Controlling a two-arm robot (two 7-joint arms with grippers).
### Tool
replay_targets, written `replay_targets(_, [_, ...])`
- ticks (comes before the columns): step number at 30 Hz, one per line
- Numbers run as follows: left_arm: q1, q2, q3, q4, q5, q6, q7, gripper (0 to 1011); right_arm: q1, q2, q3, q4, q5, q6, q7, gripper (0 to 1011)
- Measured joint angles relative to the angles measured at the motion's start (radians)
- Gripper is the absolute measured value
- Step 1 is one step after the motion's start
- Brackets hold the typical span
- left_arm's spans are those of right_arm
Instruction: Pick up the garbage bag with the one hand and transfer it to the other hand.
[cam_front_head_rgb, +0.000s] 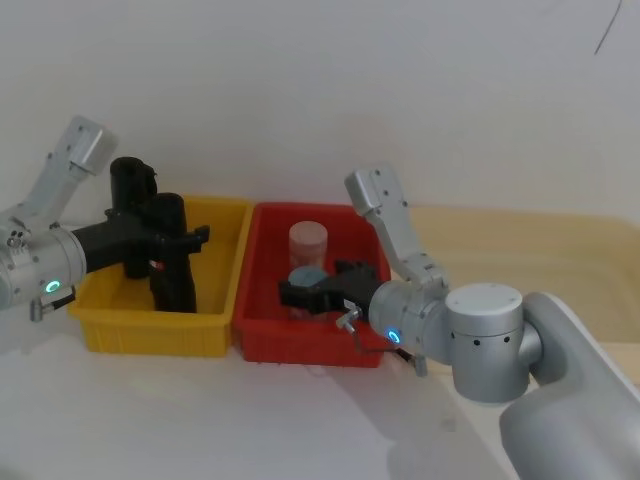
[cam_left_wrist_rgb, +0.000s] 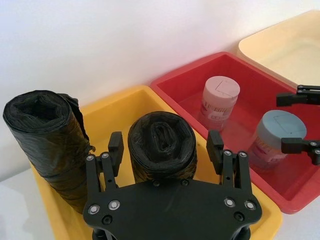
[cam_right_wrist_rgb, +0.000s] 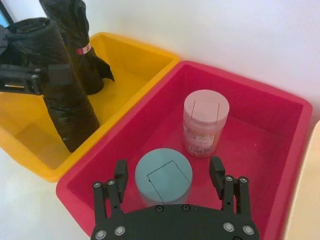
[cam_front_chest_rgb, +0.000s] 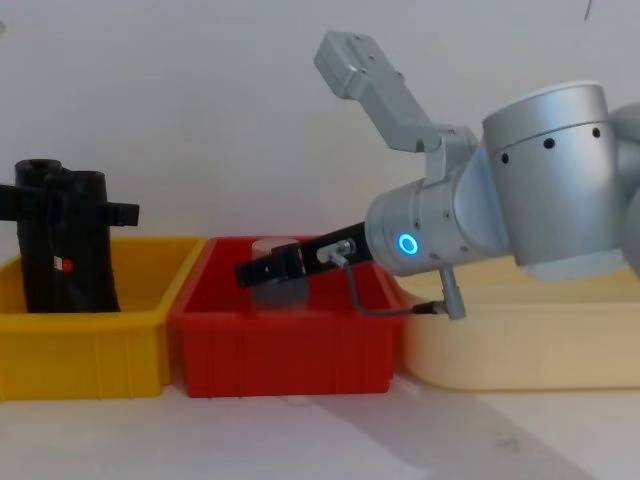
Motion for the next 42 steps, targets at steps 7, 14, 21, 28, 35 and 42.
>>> replay_targets(7, [0.0, 0.0, 0.0, 0.0, 0.0, 0.0, 0.0, 1001, -0.001, 0.003, 0.009, -0.009, 0.012, 0.029, 0.023, 1001])
replay_targets(14, [0.0, 0.0, 0.0, 0.0, 0.0, 0.0, 0.0, 1001, -0.007, 0.003, 0.019, -0.021, 0.025, 0.042, 0.038, 1001])
replay_targets(21, [0.0, 0.0, 0.0, 0.0, 0.0, 0.0, 0.0, 1002, -0.011, 0.002, 0.026, -0.026, 0.033, 0.045, 0.045, 1001])
replay_targets(28, [0.0, 0.0, 0.0, 0.0, 0.0, 0.0, 0.0, 1001, -0.013, 0.002, 0.029, -0.029, 0.038, 0.047, 0.049, 1001])
replay_targets(35, [0.0, 0.0, 0.0, 0.0, 0.0, 0.0, 0.0, 1001, -0.014, 0.001, 0.03, -0.031, 0.04, 0.048, 0.051, 1001])
replay_targets(42, [0.0, 0.0, 0.0, 0.0, 0.0, 0.0, 0.0, 1002, -0.014, 0.004, 0.025, -0.027, 0.04, 0.038, 0.059, 1001])
